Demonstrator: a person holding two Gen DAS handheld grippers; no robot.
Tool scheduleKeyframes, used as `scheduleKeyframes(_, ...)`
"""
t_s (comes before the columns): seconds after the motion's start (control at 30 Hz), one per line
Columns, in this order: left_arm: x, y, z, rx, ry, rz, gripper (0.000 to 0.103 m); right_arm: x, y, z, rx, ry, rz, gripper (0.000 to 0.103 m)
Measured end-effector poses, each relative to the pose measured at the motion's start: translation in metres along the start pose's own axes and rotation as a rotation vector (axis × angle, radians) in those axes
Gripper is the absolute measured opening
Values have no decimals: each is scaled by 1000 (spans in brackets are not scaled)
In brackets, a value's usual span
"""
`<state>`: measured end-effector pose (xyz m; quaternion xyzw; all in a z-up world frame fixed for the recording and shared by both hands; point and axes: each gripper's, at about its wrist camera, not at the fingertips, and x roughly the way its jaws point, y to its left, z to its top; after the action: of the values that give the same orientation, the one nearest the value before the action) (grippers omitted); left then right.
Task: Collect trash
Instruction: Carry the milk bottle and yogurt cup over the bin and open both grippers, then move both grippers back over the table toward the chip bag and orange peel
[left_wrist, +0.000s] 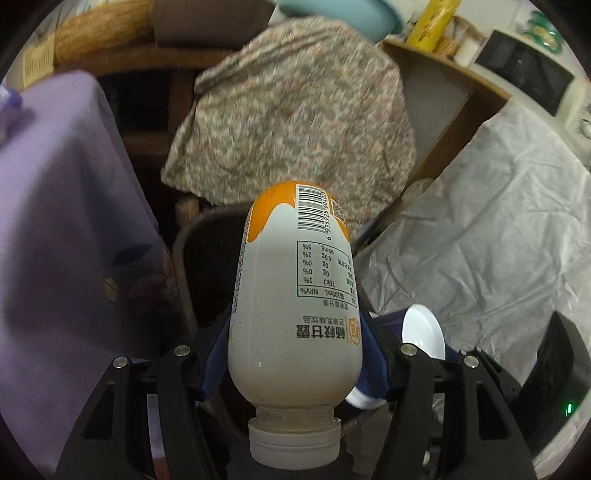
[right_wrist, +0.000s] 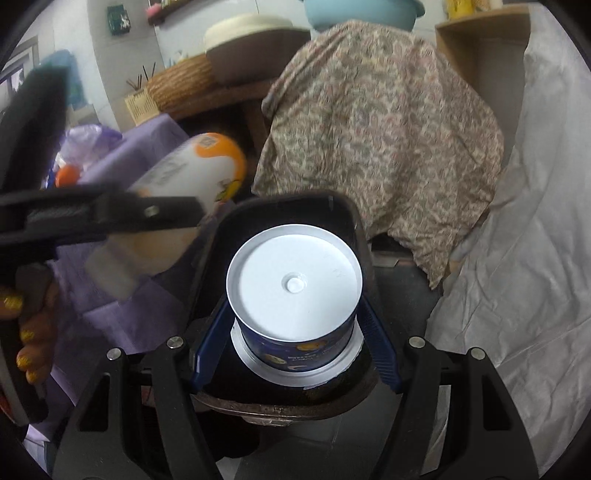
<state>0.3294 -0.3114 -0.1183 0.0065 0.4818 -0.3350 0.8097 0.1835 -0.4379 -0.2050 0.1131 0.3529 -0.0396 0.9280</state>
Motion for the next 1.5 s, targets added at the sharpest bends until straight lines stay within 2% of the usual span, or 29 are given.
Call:
scheduleKeyframes(0.13, 44, 15, 5, -47, 94, -8, 61, 25, 3, -3, -24, 39, 17, 68)
scheduleKeyframes(0.23, 65, 21, 10, -60, 121, 6, 61, 45, 3, -6, -33, 80, 18, 68)
scheduleKeyframes(0.43, 88, 25, 16, -38, 173, 24, 61, 70, 3, -11, -37, 121, 8, 69)
scheduleKeyframes(0.57, 96, 28, 16, -38, 187, 38, 63, 71, 4, -14, -45, 118, -10, 77)
scheduleKeyframes(0.77, 94, 26, 18, -41, 187, 21, 67, 61, 3, -15, -28, 96, 7, 77)
scheduleKeyframes(0.97, 59, 13, 15, -30, 105, 6, 73, 40, 6, -13, -21, 66, 1, 77)
scheduleKeyframes(1.2, -32, -1, 7, -23, -85, -41, 81, 5, 9, -8, -8, 22, -16, 77)
scheduleKeyframes(1.4, -108, 7, -4, 3, -205, -2, 87, -19, 36, 14, -30, -45, 40, 77)
scheduleKeyframes(1.5, -144, 24, -13, -11, -261, 52, 88, -29, 64, 28, -77, -77, 88, 78)
